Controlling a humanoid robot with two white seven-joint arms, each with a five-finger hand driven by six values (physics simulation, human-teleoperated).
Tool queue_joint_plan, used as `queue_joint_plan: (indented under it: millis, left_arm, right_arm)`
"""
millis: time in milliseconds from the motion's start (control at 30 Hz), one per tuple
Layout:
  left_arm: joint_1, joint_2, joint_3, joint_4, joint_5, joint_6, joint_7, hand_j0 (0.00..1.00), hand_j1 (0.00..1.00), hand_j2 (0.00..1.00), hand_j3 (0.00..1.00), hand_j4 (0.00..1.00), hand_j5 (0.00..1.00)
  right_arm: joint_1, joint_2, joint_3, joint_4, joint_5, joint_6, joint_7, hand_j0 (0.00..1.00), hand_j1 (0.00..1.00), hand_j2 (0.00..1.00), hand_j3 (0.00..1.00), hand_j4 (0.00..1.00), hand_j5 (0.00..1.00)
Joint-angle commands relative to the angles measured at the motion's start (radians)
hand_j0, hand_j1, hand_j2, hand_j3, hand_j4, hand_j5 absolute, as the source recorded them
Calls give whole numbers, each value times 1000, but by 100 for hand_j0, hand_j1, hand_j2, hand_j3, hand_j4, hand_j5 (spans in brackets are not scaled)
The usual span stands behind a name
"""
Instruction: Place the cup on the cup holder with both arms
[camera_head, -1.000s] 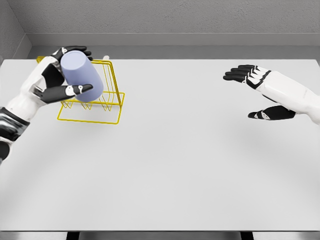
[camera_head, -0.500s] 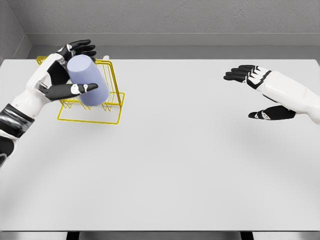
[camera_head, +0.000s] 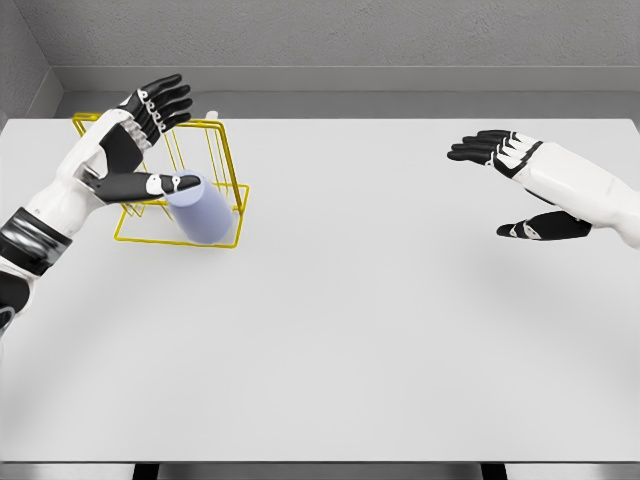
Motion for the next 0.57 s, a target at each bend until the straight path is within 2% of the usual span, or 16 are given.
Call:
queue_joint_plan:
  millis: [0,200,233,400,533]
  left_arm:
    - [0,2,4,-17,6,-3,1,99,99,99,99,99,99]
    - [8,45,19,-74,9,-12,2,100,100,100,100,100,100]
    - [15,58,24,-74,11,-47,2,100,100,100,100,100,100]
    - [126,136,132,-76,11,-164,2,100,100,100,100,100,100]
    - [153,170,185,-70,11,-175,2,100,100,100,100,100,100]
  right_arm:
    - [0,-1,0,0,-7,3,-1,100,100,100,100,100,100]
    - [0,-1,0,0,-7,3,-1,100,100,100,100,100,100]
    - [0,-1,0,0,-7,3,-1,100,100,100,100,100,100]
    - [2,-1,0,0,-7,3,-1,100,100,100,100,100,100]
    - [2,-1,0,1,-7,3,-1,100,100,100,100,100,100]
